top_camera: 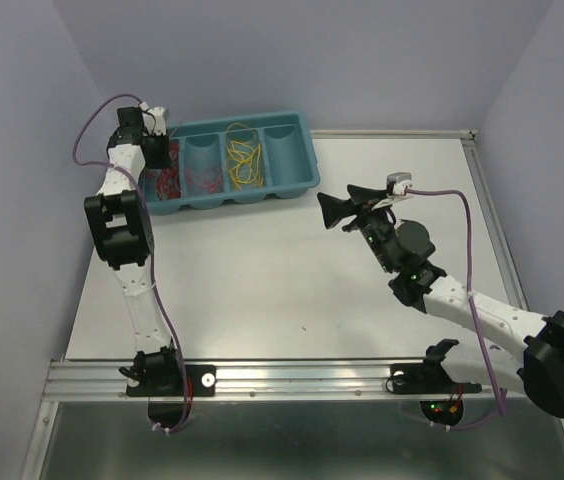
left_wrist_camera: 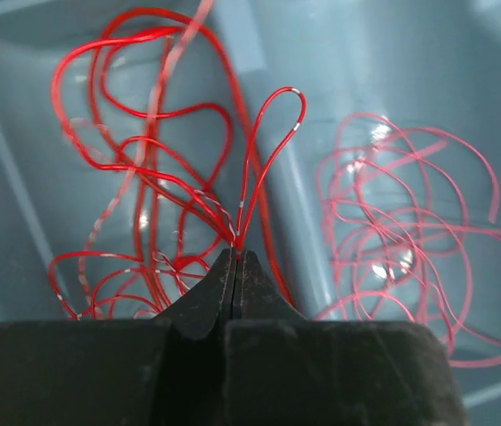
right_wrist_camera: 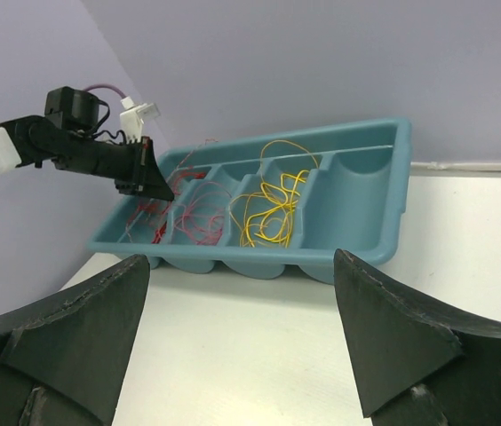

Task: Untangle the cables

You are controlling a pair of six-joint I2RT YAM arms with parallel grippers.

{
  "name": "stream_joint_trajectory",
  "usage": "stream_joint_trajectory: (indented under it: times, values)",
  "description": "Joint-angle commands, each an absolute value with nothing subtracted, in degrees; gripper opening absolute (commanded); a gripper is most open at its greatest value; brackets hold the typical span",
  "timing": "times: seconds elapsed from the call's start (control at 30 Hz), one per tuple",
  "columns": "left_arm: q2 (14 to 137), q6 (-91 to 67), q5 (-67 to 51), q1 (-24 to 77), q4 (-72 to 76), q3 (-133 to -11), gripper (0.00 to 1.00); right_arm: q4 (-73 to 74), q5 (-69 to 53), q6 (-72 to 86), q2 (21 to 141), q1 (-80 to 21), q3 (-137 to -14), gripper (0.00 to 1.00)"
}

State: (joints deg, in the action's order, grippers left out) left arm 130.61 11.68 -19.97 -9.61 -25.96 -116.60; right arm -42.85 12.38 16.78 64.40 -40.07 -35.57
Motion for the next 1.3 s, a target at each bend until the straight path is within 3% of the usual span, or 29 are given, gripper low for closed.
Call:
stream_joint_trajectory:
  times: [0.0,0.3,0.4,0.43,0.57,0.97,1.0,1.03,1.07,1.13,1.27]
  values:
    - [128.4,7.8,-14.5,-10.2,-19.6,-116.6,0.00,-45.3,12.9,16.9,63.5,-39.8,-36.7,0.89]
    - [128.1,6.9,-7.1,-10.1,-15.7,-112.9,0.01,-45.4,12.7,16.9,63.5,-39.8,-36.6,0.89]
    - [127.1,6.9,-5.0,-10.2,-16.1,-112.8,0.11,-45.4,12.7,16.8,63.5,-39.8,-36.6,0.89]
    - [126.9,7.0,-4.8,-10.1,-16.4,-113.2,0.23,-45.4,12.7,17.0,63.5,-39.7,-36.6,0.89]
    - [124.1,7.6,-5.9,-10.1,-17.4,-112.9,0.49,-45.4,12.6,17.1,63.5,-39.8,-36.7,0.89]
    - [111.7,9.8,-9.8,-9.7,-18.2,-107.1,0.67,-45.3,11.7,17.4,64.5,-39.8,-37.3,0.89]
    - [109.4,9.8,-9.3,-9.6,-18.4,-105.7,0.75,-45.3,11.4,17.0,64.8,-39.8,-37.5,0.90]
    - [106.7,9.3,-9.1,-9.7,-18.2,-104.9,0.76,-45.3,11.1,16.2,65.1,-39.7,-37.6,0.92]
    - [104.9,9.5,-9.1,-9.6,-17.7,-103.7,0.87,-45.3,10.6,15.7,65.1,-39.7,-37.6,0.94]
    - [100.7,9.1,-8.9,-9.6,-15.7,-97.2,0.99,-45.1,10.5,15.5,65.0,-39.7,-37.7,1.00]
    - [82.9,7.4,-9.0,-9.8,-2.9,-79.9,0.99,-45.0,13.9,16.3,60.4,-39.8,-35.0,1.00]
